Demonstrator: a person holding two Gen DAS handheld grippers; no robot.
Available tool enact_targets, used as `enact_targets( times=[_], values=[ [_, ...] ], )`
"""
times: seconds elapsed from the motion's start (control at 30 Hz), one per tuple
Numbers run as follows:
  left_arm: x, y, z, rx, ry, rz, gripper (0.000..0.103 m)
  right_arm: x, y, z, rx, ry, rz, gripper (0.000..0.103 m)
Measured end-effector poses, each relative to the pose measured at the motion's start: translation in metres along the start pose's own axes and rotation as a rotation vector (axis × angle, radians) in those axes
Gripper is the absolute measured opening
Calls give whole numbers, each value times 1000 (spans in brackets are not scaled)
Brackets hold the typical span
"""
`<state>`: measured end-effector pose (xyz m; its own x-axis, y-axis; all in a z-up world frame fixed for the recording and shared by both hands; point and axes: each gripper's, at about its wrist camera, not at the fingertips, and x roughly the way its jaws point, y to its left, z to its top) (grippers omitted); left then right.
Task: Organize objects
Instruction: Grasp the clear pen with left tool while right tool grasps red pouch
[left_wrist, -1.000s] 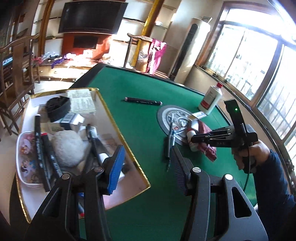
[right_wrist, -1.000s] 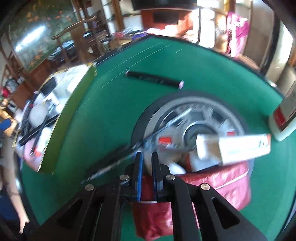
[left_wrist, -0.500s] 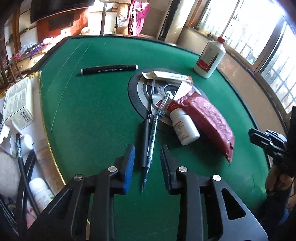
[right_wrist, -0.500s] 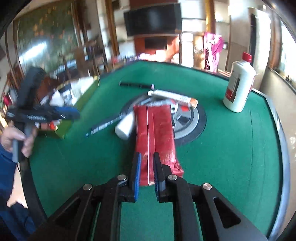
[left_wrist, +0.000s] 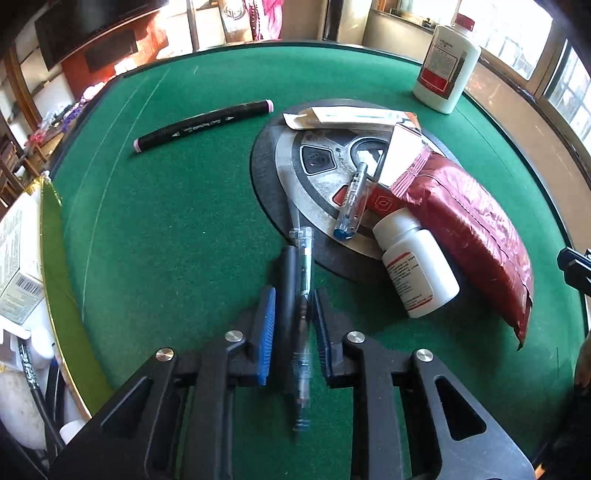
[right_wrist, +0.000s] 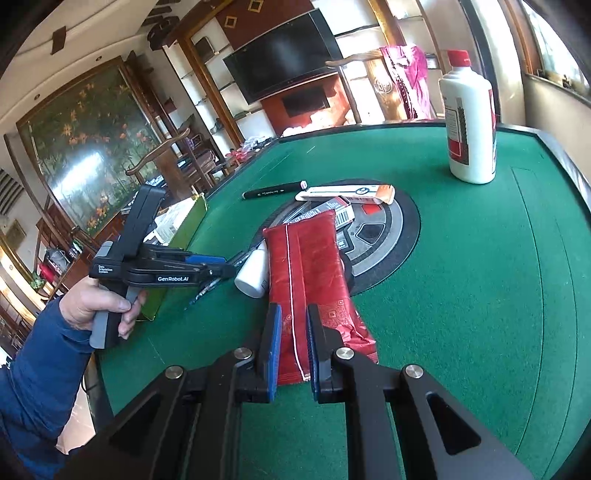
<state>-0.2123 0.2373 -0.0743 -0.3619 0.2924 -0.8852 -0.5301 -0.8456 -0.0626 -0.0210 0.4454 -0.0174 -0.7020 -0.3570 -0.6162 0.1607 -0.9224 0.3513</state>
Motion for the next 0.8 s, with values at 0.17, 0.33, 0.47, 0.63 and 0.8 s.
enact_targets(
  times=[0.17, 0.33, 0.47, 0.63, 0.8],
  values=[
    [-13, 5, -23, -39, -18, -69, 19, 3, -3, -1, 10, 4, -12, 12],
    [-36, -1, -44, -48, -26, -170, 19, 6, 0, -1, 4, 2, -3, 12],
    [-52, 3, -46, -32, -49, -154, 19, 8, 2, -4, 3, 2, -6, 12],
    [-52, 2, -49, -5, -39, -156, 19, 9, 0, -5, 11, 4, -13, 12],
    [-39, -7, -48, 26, -4, -158, 19, 10, 1, -6, 10, 14, -8, 12]
  ],
)
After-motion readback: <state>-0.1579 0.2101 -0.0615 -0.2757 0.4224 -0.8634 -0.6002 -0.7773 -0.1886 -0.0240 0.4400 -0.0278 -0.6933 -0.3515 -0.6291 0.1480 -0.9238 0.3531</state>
